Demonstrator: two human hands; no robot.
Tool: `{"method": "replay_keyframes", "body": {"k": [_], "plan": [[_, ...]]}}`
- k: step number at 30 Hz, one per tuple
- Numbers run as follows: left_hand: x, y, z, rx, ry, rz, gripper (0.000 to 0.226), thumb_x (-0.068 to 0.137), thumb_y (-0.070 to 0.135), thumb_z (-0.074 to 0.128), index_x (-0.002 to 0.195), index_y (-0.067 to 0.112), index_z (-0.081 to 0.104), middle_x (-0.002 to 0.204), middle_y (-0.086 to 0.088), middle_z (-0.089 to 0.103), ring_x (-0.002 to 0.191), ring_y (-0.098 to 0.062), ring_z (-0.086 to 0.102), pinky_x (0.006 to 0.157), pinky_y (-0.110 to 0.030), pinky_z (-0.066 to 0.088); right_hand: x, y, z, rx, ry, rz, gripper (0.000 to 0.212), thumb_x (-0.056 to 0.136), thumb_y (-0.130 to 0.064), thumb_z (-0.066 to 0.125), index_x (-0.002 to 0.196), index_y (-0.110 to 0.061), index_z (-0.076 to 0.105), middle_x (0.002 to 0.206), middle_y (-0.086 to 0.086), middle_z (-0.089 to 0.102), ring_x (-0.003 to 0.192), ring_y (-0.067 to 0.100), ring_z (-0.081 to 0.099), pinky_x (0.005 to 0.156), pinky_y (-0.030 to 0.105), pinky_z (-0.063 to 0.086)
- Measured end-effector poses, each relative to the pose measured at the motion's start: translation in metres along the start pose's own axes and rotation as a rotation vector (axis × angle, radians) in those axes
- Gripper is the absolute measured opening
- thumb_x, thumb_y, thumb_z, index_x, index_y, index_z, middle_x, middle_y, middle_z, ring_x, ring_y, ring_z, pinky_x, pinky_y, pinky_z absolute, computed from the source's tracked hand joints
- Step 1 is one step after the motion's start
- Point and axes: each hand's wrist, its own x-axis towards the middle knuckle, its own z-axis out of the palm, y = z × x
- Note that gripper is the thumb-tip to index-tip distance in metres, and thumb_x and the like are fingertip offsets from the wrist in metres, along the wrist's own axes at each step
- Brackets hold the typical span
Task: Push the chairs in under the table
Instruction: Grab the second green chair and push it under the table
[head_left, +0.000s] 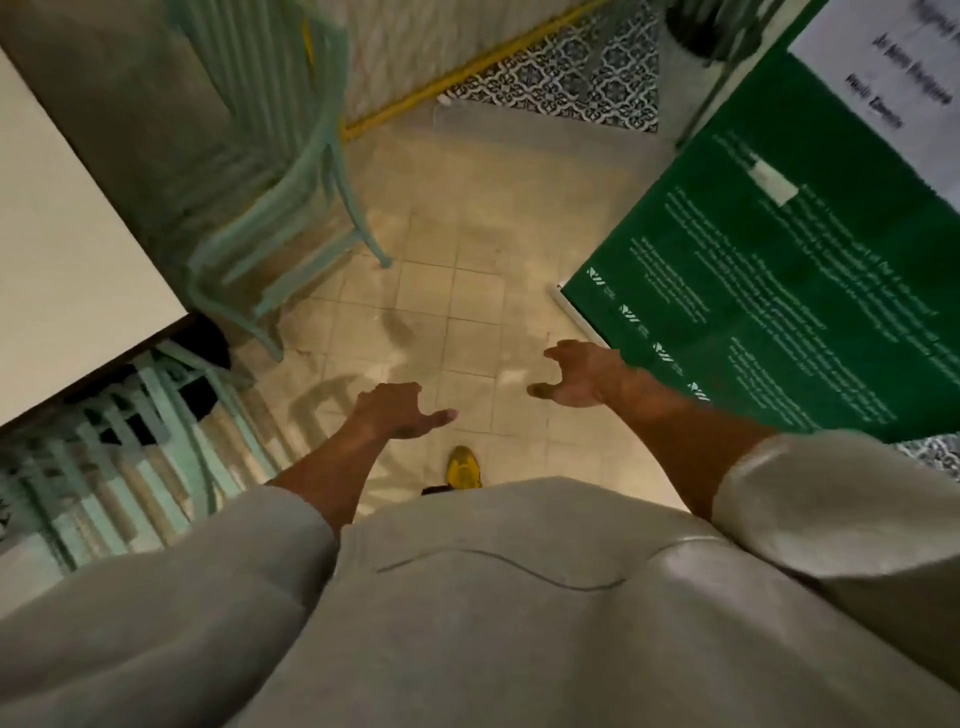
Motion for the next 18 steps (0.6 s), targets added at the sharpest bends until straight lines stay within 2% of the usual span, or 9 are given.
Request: {"method": "replay_keyframes", "body": {"k": [4, 8, 12, 16, 18], "plan": [[0.015, -0.004, -0.035, -0.064, 0.034, -0.049, 0.107, 0.089, 0.091, 0.04, 0.166, 0.017, 0.033, 0.169, -0.008, 0.039, 0.154, -0.034, 0.039, 0.124, -0.051, 0.034, 0.048, 0.002, -0.035, -0.055, 0.009, -0.081, 0.092, 0.093, -0.079, 0.052, 0.163, -0.02, 0.038, 0.167, 0.006, 0.039, 0.15, 0.03, 0.042, 0.121, 0.046, 0.038], [0.02, -0.028, -0.06, -0.16, 0.091, -0.146, 0.104, 0.09, 0.089, 0.04, 0.164, 0.017, 0.037, 0.164, -0.009, 0.046, 0.15, -0.034, 0.043, 0.121, -0.052, 0.037, 0.1, -0.018, -0.067, -0.099, -0.024, -0.182, 0.091, 0.093, -0.076, 0.054, 0.162, -0.017, 0.04, 0.167, 0.009, 0.04, 0.151, 0.031, 0.041, 0.123, 0.045, 0.037], [0.024, -0.065, -0.077, -0.315, 0.136, -0.332, 0.103, 0.09, 0.089, 0.042, 0.162, 0.016, 0.041, 0.164, -0.009, 0.046, 0.151, -0.035, 0.042, 0.121, -0.052, 0.035, 0.166, -0.064, -0.125, -0.222, -0.049, -0.332, 0.094, 0.092, -0.078, 0.053, 0.163, -0.02, 0.036, 0.17, 0.008, 0.034, 0.154, 0.031, 0.037, 0.124, 0.049, 0.032], [0.038, -0.091, -0.105, -0.419, 0.16, -0.498, 0.098, 0.09, 0.089, 0.042, 0.157, 0.017, 0.046, 0.156, -0.01, 0.055, 0.144, -0.035, 0.049, 0.117, -0.053, 0.04, 0.224, -0.106, -0.196, -0.316, -0.008, -0.453, 0.094, 0.092, -0.078, 0.055, 0.164, -0.022, 0.034, 0.172, 0.005, 0.03, 0.155, 0.029, 0.034, 0.124, 0.052, 0.031], [0.049, -0.096, -0.13, -0.466, 0.169, -0.576, 0.103, 0.09, 0.089, 0.04, 0.16, 0.014, 0.042, 0.16, -0.011, 0.051, 0.147, -0.035, 0.047, 0.117, -0.051, 0.042, 0.253, -0.122, -0.235, -0.329, 0.026, -0.515, 0.095, 0.089, -0.08, 0.057, 0.163, -0.024, 0.036, 0.171, 0.004, 0.032, 0.154, 0.03, 0.036, 0.122, 0.055, 0.032]]}}
